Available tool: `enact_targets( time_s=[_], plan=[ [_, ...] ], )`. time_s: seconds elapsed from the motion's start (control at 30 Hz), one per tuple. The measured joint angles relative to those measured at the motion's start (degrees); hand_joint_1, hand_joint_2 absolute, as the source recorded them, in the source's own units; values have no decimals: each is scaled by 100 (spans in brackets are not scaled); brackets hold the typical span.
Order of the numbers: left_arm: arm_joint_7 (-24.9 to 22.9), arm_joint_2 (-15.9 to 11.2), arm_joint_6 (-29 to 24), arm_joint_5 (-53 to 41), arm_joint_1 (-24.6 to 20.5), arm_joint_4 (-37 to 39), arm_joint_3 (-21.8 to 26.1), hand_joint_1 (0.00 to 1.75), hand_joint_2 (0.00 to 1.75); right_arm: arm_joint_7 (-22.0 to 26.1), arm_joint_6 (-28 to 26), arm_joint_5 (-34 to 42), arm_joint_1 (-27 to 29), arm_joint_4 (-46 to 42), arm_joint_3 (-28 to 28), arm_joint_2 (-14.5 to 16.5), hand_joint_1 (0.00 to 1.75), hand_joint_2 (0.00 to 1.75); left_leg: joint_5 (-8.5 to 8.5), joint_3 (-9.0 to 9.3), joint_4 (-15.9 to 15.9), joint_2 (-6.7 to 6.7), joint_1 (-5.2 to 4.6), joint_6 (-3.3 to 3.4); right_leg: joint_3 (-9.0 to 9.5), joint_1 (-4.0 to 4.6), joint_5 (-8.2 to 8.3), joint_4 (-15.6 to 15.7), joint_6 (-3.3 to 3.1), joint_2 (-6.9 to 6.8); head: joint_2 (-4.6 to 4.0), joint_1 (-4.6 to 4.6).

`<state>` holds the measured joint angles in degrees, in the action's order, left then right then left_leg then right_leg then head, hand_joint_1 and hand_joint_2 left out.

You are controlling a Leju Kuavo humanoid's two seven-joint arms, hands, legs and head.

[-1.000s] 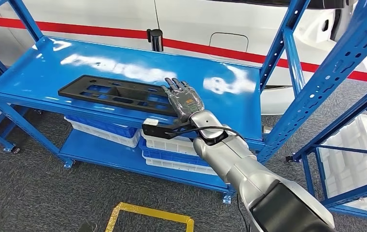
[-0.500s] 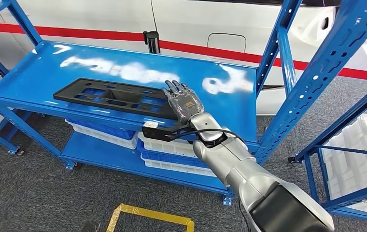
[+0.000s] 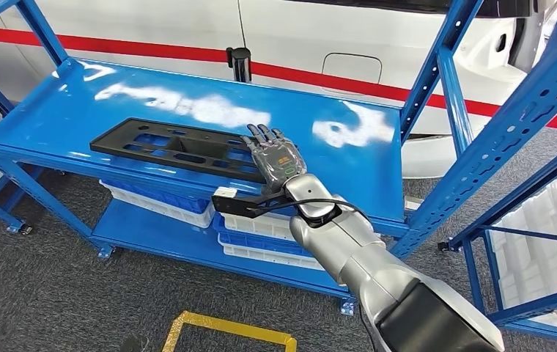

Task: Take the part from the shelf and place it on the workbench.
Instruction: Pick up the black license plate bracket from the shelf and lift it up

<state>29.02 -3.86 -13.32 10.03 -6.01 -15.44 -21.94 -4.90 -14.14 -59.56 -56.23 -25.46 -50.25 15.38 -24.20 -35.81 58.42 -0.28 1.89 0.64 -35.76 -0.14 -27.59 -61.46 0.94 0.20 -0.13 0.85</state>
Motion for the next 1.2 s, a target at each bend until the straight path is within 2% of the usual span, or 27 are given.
enact_targets(
  time_s=[0.1,0.13,0.17,0.2,0.23,0.3,0.33,0.4,0.47,0.5,0.6,0.63,0.67,0.7,0.77,0.8,0.83,0.93,1.0,1.03,1.1,1.13,1.17,1.2],
  plan=[
    [1,1,-5,25,-1,-2,1,0,0,-9,3,1,5,6,-4,-23,0,175,-11,4,-3,1,-3,58,-602,-7,-428,-1148,-16,-3,0,-11],
    [1,2,-7,30,0,-2,1,0,0,-13,4,2,13,10,-6,-34,0,175,-15,6,-2,-4,-7,61,-726,-7,-469,-1357,1,-3,0,-11],
    [1,3,-6,32,1,-2,-1,0,0,-15,4,3,17,13,-7,-44,0,175,-20,10,-2,-11,-10,60,-742,-6,-422,-1346,27,-3,0,-13],
    [1,6,-5,37,1,-2,-1,0,0,-16,4,4,16,15,-7,-50,0,175,-24,18,-1,-18,-12,55,-632,-6,-289,-1082,56,-3,0,-12],
    [1,9,-5,42,0,-2,-2,0,0,-17,4,4,8,15,-7,-52,0,175,-30,27,-1,-23,-13,46,-451,-5,-124,-686,75,-3,0,-14],
    [1,22,-5,49,-1,-2,-7,0,0,-17,4,3,-22,15,-10,-51,0,175,-50,33,8,-28,-32,9,-92,21,159,68,52,-2,0,-12],
    [2,27,-4,50,1,-2,-11,0,0,-17,4,2,-33,16,-12,-51,0,175,-62,36,13,-29,-45,-16,-3,38,229,253,22,-1,0,-10],
    [5,32,-3,57,4,-2,-23,0,0,-17,4,2,-39,17,-13,-55,0,175,-79,49,9,-28,-58,-74,51,46,290,343,-38,3,0,0],
    [16,28,-3,66,5,-2,-32,0,0,-27,5,-5,-35,17,-13,-48,0,175,-147,19,85,-16,-36,-123,98,-22,313,384,-103,4,0,7],
    [23,25,-4,72,4,-2,-34,0,0,-41,7,-10,-35,18,-14,-41,0,175,-243,-49,238,-9,-27,-144,129,-53,321,406,-148,3,0,15],
    [34,23,-5,98,15,-2,-39,0,0,-118,17,-25,0,36,-18,-33,0,175,-696,-565,1265,3,-17,-206,172,-50,306,420,-233,0,0,35],
    [35,23,-5,113,24,-2,-41,0,0,-143,16,-29,26,48,-20,-34,0,175,-755,-721,1526,5,-13,-226,178,-46,298,418,-242,0,0,32],
    [35,22,-6,124,32,-2,-43,0,0,-160,12,-33,50,60,-22,-35,0,175,-700,-775,1571,9,-4,-242,185,-44,289,415,-243,1,0,34],
    [34,18,-7,133,36,-2,-45,0,0,-171,8,-37,69,69,-25,-36,0,175,-541,-716,1390,14,10,-256,195,-48,278,409,-236,4,0,34],
    [34,9,-9,138,34,-2,-48,0,0,-181,3,-43,75,80,-28,-36,0,175,-169,-372,652,35,41,-282,205,-44,234,371,-190,14,0,38],
    [35,7,-10,140,29,-2,-50,0,0,-189,1,-45,70,81,-28,-38,0,175,-64,-212,345,31,46,-274,197,-25,207,343,-158,19,0,39],
    [37,7,-10,145,27,-2,-51,0,0,-197,0,-48,64,83,-28,-39,0,175,-29,-114,165,26,45,-253,186,-3,185,323,-128,22,0,35],
    [48,11,-13,170,29,-2,-54,0,0,-220,-4,-54,60,88,-28,-49,0,175,-35,-64,89,1,11,-131,165,31,156,316,-54,20,0,15],
    [63,12,-14,190,26,-3,-55,0,0,-225,-8,-53,55,90,-26,-58,0,175,-23,-42,65,1,7,-42,55,17,44,104,-16,12,0,10],
    [70,11,-14,197,24,-4,-55,0,0,-224,-10,-50,54,90,-25,-66,0,175,-20,-33,55,3,11,-7,-88,7,-80,-174,-13,8,0,7],
    [78,8,-14,205,22,-4,-55,0,0,-222,-16,-42,74,97,-24,-86,0,175,-32,-31,57,2,6,29,-503,-3,-380,-969,-22,8,0,0],
    [79,9,-14,210,24,-4,-55,0,0,-221,-18,-38,95,103,-24,-101,7,175,-36,-29,57,-1,4,33,-676,-4,-468,-1279,-13,8,0,0],
    [80,10,-15,216,24,-4,-55,0,0,-217,-19,-33,117,109,-24,-114,40,175,-39,-27,58,-6,3,34,-752,-5,-470,-1389,11,8,0,-2],
    [85,11,-18,227,25,-4,-55,0,0,-213,-19,-26,131,113,-24,-124,82,175,-42,-22,58,-11,3,32,-703,-6,-378,-1251,45,7,0,-3]
  ],
)
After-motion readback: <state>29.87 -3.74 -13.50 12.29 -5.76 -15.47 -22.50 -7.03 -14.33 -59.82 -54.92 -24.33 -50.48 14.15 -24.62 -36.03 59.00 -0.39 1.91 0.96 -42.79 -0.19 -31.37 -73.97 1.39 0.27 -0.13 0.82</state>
